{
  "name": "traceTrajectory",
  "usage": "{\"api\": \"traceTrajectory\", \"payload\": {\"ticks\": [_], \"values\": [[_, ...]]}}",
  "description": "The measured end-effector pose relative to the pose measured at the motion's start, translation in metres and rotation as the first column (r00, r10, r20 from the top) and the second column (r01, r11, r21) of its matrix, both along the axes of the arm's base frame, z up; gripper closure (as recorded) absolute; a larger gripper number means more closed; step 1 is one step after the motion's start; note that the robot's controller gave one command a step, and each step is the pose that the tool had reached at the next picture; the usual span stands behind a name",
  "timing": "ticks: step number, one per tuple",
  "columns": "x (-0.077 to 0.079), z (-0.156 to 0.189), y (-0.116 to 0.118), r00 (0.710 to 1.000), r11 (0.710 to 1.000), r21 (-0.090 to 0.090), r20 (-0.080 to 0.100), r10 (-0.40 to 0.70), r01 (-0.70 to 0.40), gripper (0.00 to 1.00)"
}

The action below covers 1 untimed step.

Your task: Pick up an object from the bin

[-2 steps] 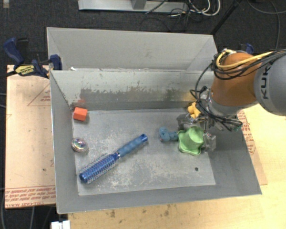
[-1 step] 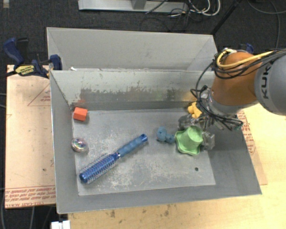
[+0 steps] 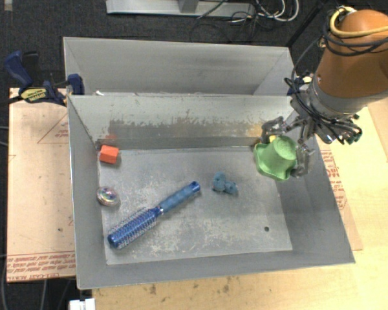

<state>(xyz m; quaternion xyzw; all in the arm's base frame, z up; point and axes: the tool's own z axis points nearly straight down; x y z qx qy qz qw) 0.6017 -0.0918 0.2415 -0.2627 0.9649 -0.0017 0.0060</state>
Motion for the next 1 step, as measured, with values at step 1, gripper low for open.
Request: {"api": "traceTrajectory", "payload": {"ticks": [1], "values": [[0.0437, -0.0182, 0.0141, 0.998, 0.998, 0.001, -0.006, 0.060, -0.060, 1.00]]}}
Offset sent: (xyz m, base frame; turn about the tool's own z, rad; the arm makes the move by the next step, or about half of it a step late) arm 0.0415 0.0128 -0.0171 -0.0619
